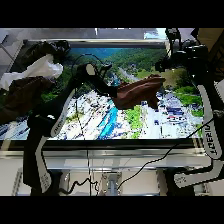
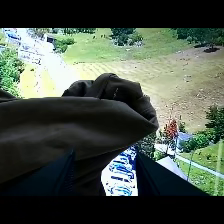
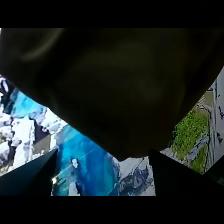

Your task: Fold the shirts.

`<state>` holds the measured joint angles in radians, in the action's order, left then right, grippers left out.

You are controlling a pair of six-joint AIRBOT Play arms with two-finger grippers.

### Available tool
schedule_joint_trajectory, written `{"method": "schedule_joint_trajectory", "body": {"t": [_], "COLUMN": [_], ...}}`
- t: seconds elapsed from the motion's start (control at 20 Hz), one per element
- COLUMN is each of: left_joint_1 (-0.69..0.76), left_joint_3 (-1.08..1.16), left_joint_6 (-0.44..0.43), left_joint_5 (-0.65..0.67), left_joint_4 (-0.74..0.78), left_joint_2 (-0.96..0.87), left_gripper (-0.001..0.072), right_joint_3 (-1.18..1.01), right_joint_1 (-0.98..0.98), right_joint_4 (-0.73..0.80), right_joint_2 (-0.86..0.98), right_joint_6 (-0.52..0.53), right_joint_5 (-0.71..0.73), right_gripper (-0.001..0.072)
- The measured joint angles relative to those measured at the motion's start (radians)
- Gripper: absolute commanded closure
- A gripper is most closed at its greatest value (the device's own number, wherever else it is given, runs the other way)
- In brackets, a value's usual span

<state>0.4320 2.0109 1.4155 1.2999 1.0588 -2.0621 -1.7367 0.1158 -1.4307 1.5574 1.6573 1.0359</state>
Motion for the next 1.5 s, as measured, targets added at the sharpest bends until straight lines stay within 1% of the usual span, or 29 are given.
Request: {"method": "schedule_joint_trajectory", "body": {"t": [0.15, 0.3, 0.55, 0.65, 0.7, 0.8, 0.85, 0.95, 1.0, 1.15, 1.25, 1.35, 1.5], "left_joint_1": [0.011, 0.016, 0.018, 0.018, 0.018, 0.018, 0.018, 0.018, 0.018, 0.018, 0.016, 0.014, 0.012], "left_joint_3": [0.0, 0.0, 0.0, 0.0, 0.0, 0.0, 0.0, 0.002, 0.005, 0.041, 0.062, 0.072, 0.079], "left_joint_6": [0.01, 0.017, 0.022, 0.028, 0.029, 0.032, 0.032, 0.015, -0.008, -0.1, -0.149, -0.178, -0.178], "left_joint_5": [-0.015, -0.028, -0.108, -0.146, -0.162, -0.196, -0.212, -0.251, -0.261, -0.262, -0.262, -0.272, -0.269], "left_joint_4": [-0.007, -0.014, -0.033, -0.042, -0.048, -0.069, -0.077, -0.113, -0.134, -0.201, -0.193, -0.103, 0.111], "left_joint_2": [-0.036, -0.058, -0.075, -0.085, -0.089, -0.097, -0.1, -0.102, -0.103, -0.092, -0.046, 0.035, 0.197], "left_gripper": [0.0053, 0.0068, 0.0072, 0.0163, 0.0229, 0.0455, 0.051, 0.0656, 0.0678, 0.0679, 0.0679, 0.0679, 0.0679], "right_joint_3": [0.0, 0.0, 0.0, 0.0, 0.0, 0.0, 0.0, 0.0, 0.0, 0.0, 0.0, 0.004, 0.027], "right_joint_1": [0.0, 0.0, 0.0, 0.0, 0.0, 0.0, 0.0, 0.0, 0.0, 0.0, 0.0, 0.001, 0.001], "right_joint_4": [-0.008, -0.016, -0.049, -0.065, -0.075, -0.091, -0.103, -0.13, -0.144, -0.203, -0.253, -0.304, -0.369], "right_joint_2": [0.0, 0.0, 0.0, 0.0, 0.0, 0.0, 0.0, 0.0, 0.0, 0.0, 0.0, 0.0, 0.0], "right_joint_6": [0.0, 0.0, 0.001, 0.001, 0.001, 0.001, 0.001, 0.001, 0.003, 0.031, 0.076, 0.126, 0.171], "right_joint_5": [0.005, 0.008, 0.01, 0.011, 0.011, 0.01, 0.01, 0.007, 0.006, 0.003, 0.006, 0.008, 0.006], "right_gripper": [0.0273, 0.0273, 0.0274, 0.0274, 0.0274, 0.0274, 0.0274, 0.0275, 0.0275, 0.0276, 0.0277, 0.0278, 0.0279]}}
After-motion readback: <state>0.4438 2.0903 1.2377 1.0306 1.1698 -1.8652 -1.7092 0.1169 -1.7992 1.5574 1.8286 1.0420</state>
